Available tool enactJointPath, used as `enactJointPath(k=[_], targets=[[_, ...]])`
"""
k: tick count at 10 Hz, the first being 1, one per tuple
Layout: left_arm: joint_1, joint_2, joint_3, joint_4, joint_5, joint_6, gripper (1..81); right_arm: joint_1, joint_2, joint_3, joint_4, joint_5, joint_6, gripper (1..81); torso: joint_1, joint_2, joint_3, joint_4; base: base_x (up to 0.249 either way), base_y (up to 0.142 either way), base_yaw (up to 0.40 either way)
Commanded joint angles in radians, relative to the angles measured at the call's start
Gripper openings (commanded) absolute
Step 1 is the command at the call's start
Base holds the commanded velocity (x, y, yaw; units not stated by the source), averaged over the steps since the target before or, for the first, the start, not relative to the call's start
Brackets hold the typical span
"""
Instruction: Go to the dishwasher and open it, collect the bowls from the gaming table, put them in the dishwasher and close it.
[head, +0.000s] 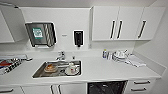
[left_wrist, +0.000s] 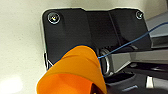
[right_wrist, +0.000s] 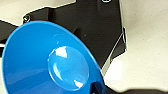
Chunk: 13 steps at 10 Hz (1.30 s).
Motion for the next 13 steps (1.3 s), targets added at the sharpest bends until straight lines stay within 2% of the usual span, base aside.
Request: enactJointPath(k=[1, 3, 6, 7, 8, 10, 13], targets=[[-0.057, -0.159, 0.227, 0.004, 0.055, -0.001, 1.0, 0.038, -0.023, 0.010, 0.000, -0.044, 0.004, 1.0, 0.000, 0.000, -0.093, 0.000, 0.000, 0.000, 0.000], [-0.065, -0.225, 0.324, 0.004, 0.055, -0.001, 1.0, 0.043, -0.023, 0.010, 0.000, -0.044, 0.004, 1.0, 0.000, 0.000, -0.160, 0.000, 0.000, 0.000, 0.000], [-0.072, -0.302, 0.412, 0.004, 0.053, -0.001, 1.0, 0.043, -0.027, 0.010, 0.000, -0.044, 0.004, 1.0, 0.001, 0.001, -0.260, 0.000, 0.000, 0.000, 0.000], [-0.079, -0.334, 0.447, 0.002, 0.053, -0.001, 1.0, 0.041, -0.028, 0.010, 0.000, -0.042, 0.006, 1.0, 0.001, 0.001, -0.262, 0.000, 0.000, 0.000, 0.000], [-0.088, -0.373, 0.485, -0.001, 0.050, -0.004, 1.0, 0.040, -0.030, 0.010, 0.000, -0.041, 0.006, 1.0, 0.001, 0.001, -0.236, 0.000, 0.000, 0.000, 0.000], [-0.128, -0.467, 0.600, -0.003, 0.016, -0.009, 1.0, 0.040, -0.031, 0.010, 0.000, -0.041, 0.006, 1.0, 0.002, 0.001, -0.261, 0.000, 0.000, 0.000, 0.000], [-0.237, -0.597, 0.778, -0.019, 0.024, -0.027, 1.0, 0.043, -0.030, 0.010, 0.000, -0.042, 0.006, 1.0, 0.002, 0.002, -0.262, 0.000, 0.000, 0.000, 0.000]])
